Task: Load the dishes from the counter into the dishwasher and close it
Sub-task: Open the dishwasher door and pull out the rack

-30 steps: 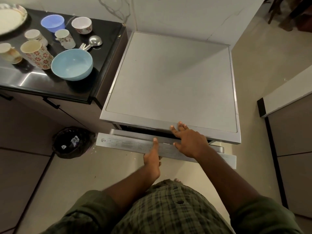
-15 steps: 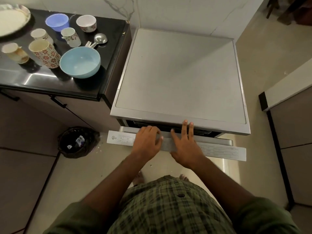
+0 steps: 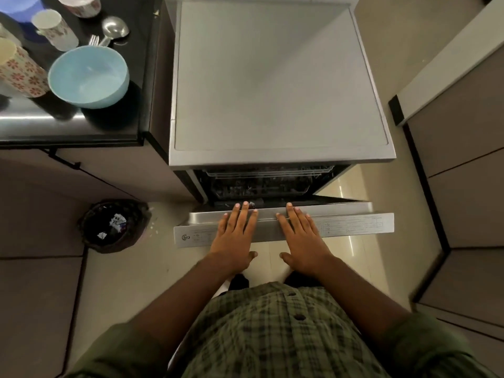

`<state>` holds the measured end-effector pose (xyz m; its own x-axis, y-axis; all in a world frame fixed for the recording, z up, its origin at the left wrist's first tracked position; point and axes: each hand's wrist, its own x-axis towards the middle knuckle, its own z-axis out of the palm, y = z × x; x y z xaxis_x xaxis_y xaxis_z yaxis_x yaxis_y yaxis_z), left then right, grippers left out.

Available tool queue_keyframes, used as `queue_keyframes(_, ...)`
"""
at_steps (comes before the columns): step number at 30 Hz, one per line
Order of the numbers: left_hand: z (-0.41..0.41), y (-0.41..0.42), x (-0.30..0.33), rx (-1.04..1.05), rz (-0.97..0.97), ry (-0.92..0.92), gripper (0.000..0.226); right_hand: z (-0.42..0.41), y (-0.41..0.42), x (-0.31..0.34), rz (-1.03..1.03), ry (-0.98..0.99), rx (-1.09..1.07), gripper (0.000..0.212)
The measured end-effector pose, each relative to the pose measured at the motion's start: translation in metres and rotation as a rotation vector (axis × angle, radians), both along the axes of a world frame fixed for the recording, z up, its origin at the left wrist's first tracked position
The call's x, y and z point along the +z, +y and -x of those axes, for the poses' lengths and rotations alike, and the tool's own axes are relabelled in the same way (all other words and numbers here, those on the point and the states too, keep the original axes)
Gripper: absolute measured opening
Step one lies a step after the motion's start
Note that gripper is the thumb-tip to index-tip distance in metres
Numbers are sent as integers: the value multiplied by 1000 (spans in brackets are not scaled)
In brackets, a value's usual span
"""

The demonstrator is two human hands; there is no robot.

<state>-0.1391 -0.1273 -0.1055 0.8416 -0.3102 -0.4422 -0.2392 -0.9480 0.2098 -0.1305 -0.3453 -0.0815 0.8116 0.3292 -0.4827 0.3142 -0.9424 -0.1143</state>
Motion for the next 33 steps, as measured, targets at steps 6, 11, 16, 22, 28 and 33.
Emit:
queue_keyframes(6,44,-4,-8,-32,-38,89,112,42,-9,-11,-22,135,24,111)
queue_keyframes(11,78,-15,-13,18,-52,150,108,68,-29,-13,-107,168,48,97)
queue_keyframes(16,111,-24,-15,89,-16,218,103,116,-56,-19,-204,192,-92,93)
queue_keyframes(22,158,-35,-30,212,16,338,95,177,-75,-32,-230,297,-116,96)
queue_keyframes(28,187,-43,-46,219,-3,481,93,189,-61,-39,-198,338,-108,86)
queue_keyframes(33,200,-36,-68,73,-30,563,90,196,-48,-67,-87,399,-95,78)
